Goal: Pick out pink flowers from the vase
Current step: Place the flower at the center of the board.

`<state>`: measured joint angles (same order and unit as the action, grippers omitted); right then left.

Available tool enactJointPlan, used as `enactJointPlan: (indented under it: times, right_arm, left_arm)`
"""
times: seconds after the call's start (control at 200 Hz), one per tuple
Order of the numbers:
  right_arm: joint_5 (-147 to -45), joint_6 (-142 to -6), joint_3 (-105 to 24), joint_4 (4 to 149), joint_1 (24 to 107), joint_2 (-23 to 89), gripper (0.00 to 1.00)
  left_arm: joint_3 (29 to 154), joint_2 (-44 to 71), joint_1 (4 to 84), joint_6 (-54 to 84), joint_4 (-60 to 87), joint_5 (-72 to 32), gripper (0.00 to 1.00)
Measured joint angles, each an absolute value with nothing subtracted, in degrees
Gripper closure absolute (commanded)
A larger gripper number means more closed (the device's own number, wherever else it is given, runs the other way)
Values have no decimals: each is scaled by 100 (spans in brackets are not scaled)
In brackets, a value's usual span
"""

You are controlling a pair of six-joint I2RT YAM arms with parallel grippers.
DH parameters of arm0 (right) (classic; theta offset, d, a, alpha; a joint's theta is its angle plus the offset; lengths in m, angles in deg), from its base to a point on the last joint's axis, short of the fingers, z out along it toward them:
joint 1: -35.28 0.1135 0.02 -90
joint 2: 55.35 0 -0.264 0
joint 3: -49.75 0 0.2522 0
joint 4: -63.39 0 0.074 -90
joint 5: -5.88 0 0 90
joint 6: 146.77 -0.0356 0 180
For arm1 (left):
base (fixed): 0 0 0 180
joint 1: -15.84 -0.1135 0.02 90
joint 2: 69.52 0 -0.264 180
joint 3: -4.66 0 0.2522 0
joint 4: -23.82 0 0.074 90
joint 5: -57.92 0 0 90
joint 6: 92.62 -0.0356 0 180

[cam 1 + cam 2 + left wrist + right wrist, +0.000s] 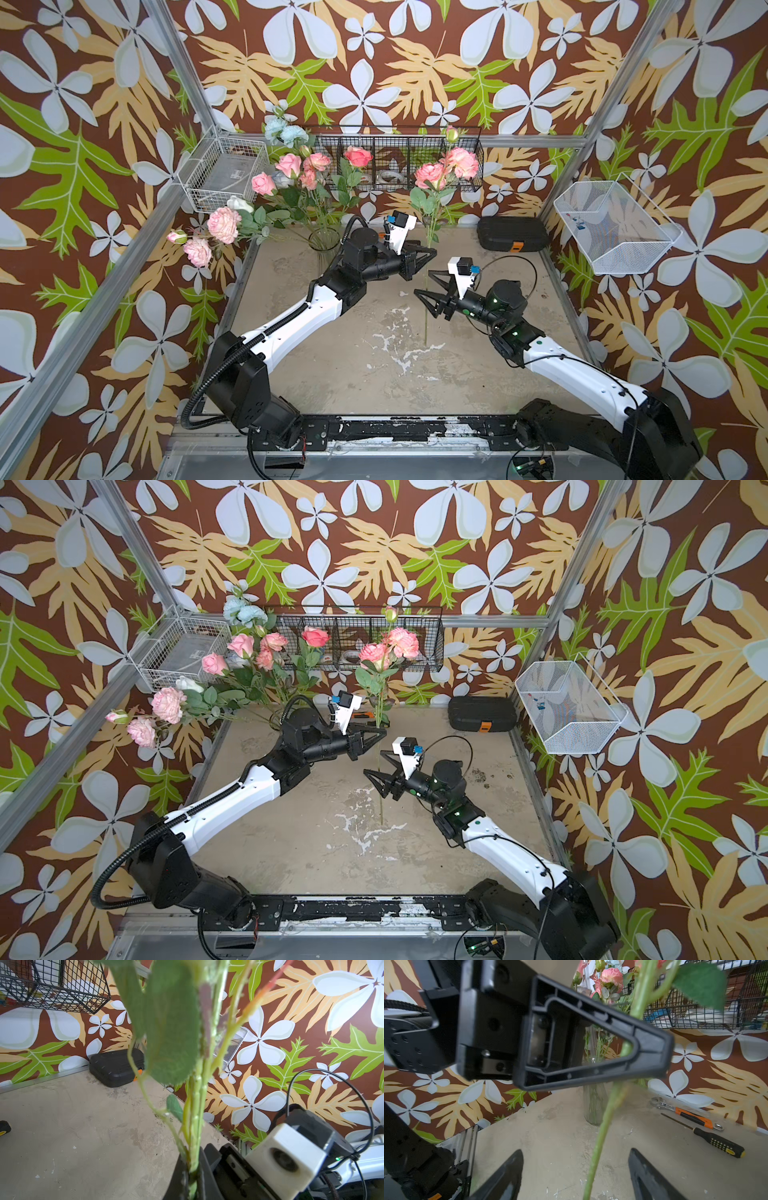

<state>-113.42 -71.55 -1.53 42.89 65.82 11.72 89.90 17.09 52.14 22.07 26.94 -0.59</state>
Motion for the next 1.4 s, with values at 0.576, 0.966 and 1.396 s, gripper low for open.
enactJointPlan:
  times: [0.576, 0.966, 1.396]
  right_arm:
    - [-10701, -7332, -542, 4383, 6604, 1537, 100]
    - [-9584, -7638, -1124, 6506, 6300, 1528, 100]
    - [-8937, -7918, -580, 8742, 5124, 1655, 100]
  left_arm:
    - [8238, 1202, 5214, 2139, 3420, -308, 12]
    - [6573, -232, 4899, 1842, 3540, -1751, 0]
    - [5753, -503, 4870, 1364, 3413, -3001, 2]
